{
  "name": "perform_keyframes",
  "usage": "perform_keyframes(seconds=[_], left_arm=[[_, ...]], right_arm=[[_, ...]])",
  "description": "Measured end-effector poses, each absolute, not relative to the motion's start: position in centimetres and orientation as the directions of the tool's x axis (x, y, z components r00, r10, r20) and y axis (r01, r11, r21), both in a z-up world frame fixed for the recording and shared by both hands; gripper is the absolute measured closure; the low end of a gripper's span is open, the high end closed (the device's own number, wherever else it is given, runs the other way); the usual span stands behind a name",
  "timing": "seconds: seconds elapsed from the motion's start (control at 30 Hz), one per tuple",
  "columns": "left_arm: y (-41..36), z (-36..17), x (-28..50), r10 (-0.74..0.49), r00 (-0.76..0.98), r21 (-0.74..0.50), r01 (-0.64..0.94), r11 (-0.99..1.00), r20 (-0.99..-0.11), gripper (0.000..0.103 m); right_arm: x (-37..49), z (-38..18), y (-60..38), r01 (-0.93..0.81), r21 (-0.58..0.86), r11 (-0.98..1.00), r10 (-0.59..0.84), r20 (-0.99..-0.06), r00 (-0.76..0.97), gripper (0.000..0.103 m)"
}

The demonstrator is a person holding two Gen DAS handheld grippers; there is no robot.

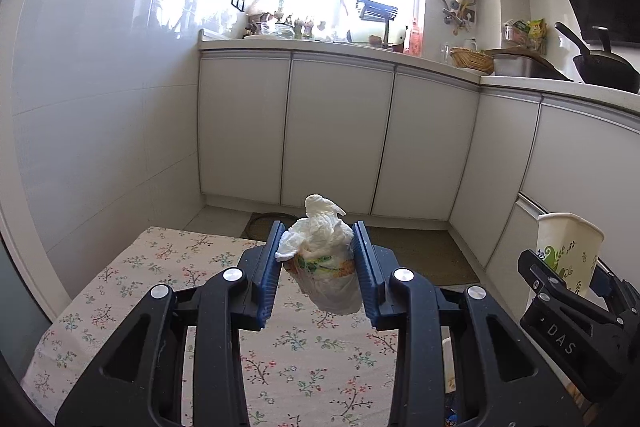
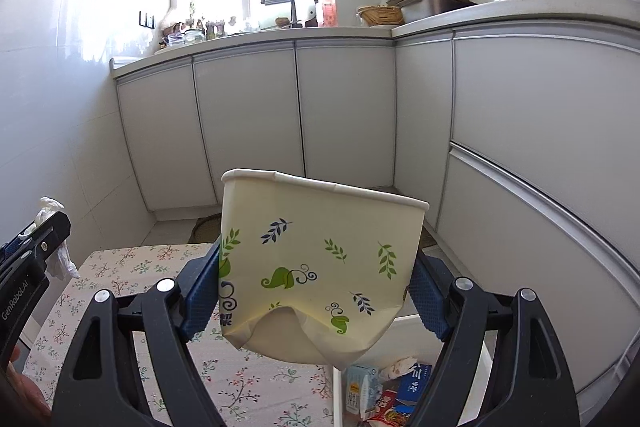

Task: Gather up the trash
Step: 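Carry the cup and tissues to the bin and open both grippers over it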

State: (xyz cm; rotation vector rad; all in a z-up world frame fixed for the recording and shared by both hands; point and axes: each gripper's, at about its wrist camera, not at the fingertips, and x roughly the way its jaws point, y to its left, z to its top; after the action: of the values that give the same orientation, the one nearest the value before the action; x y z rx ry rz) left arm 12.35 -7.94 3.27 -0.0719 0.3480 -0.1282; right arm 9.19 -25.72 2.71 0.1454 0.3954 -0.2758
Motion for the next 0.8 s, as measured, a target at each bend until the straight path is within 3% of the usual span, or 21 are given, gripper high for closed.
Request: perform_keyframes(seconds=[0.47,0.67,0.8], left_arm=[[-14.9,2.4,12.0,-0.254,0.902,-0.075,0.243,0.967,-0.349,0.070],[-17.8,2.0,12.0,-0.293,0.885,-0.066,0.289,0.955,-0.362,0.070],[-19.6,1.6,11.9,-0.327,0.868,-0.073,0.324,0.943,-0.373,0.070]], right_arm=[[7.7,0.8,-33.4,0.444,0.062,0.894,-0.366,-0.469,0.804,0.024],[8.5,-1.4,-36.2,0.487,0.044,0.872,-0.381,-0.563,0.733,0.017],[7.6,-1.9,-37.8,0.521,0.038,0.853,-0.413,-0.562,0.717,0.015]])
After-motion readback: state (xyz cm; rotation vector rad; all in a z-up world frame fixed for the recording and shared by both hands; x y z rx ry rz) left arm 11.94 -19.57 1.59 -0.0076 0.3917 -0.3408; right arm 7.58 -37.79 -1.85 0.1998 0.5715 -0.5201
